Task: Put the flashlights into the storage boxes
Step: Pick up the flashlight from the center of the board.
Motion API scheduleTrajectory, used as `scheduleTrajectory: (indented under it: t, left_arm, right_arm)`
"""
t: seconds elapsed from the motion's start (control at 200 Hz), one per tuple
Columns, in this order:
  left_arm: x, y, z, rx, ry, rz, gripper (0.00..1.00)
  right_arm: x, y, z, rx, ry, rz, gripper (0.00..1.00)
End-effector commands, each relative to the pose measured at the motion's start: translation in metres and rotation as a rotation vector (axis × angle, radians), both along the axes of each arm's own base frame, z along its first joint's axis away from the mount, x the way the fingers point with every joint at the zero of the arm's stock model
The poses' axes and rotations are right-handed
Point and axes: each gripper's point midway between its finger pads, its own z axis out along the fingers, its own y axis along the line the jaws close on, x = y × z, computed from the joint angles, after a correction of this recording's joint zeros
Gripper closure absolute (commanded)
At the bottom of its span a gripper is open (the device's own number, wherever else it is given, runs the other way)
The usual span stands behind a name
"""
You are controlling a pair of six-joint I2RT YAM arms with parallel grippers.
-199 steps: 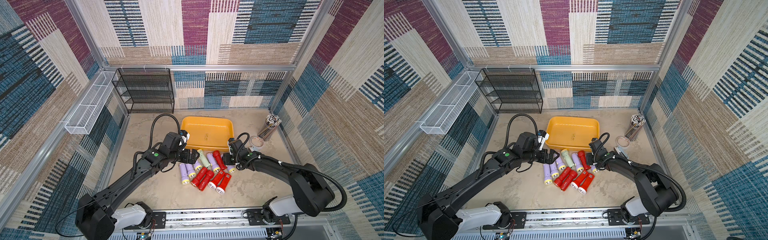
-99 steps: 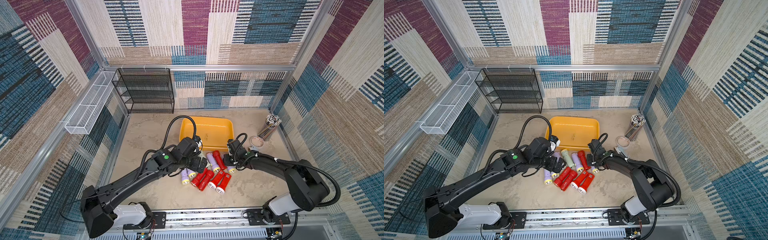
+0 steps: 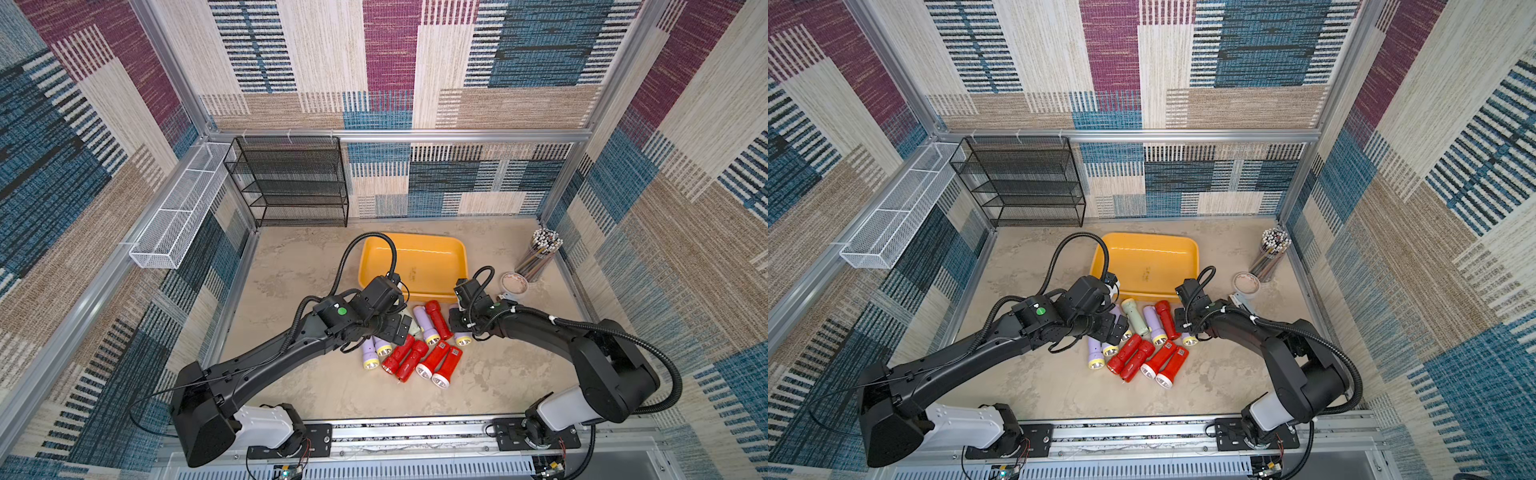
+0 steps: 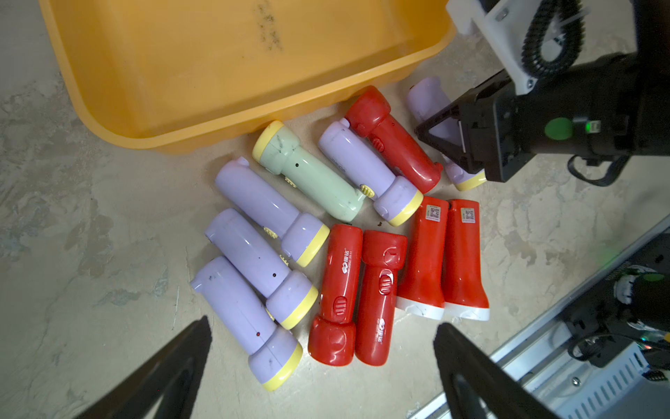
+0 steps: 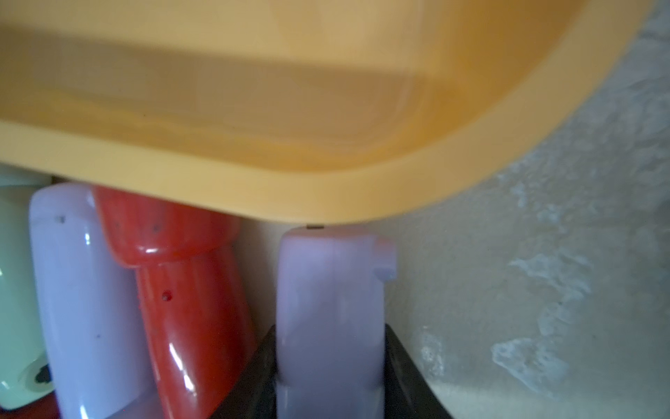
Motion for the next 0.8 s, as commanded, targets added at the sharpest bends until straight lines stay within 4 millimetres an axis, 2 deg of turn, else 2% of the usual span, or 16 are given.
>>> scheduleTrajectory:
  t: [0.0,0.205,0.511,0.661,0.796]
  left_arm:
    - [0.005,0.004,0.003,0.025,-0.024,0.019,0.01]
    - [0.006,0.009,0.005,0.028,-0.038,0.037,0.0]
    - [0.014,0.004,0.0,0.062,-0.044,0.031,0.0]
    - [0.021,-0.001,0.003,0.074,-0.056,0.025,0.0]
    - [0.029,-0.007,0.011,0.085,-0.076,0.014,0.0]
  right_arm:
    - [0.0,-0.005,0.006,-0.012,-0.014,-0.022,0.58]
    - [-0.005,-0.002,0.026,0.032,-0.032,-0.013,0.59]
    - [0.001,0.01,0.082,0.126,-0.116,0.007,0.59]
    - [0.021,0.017,0.109,0.122,-0.179,0.018,0.58]
    - [0.058,0.028,0.124,0.067,-0.22,0.028,0.57]
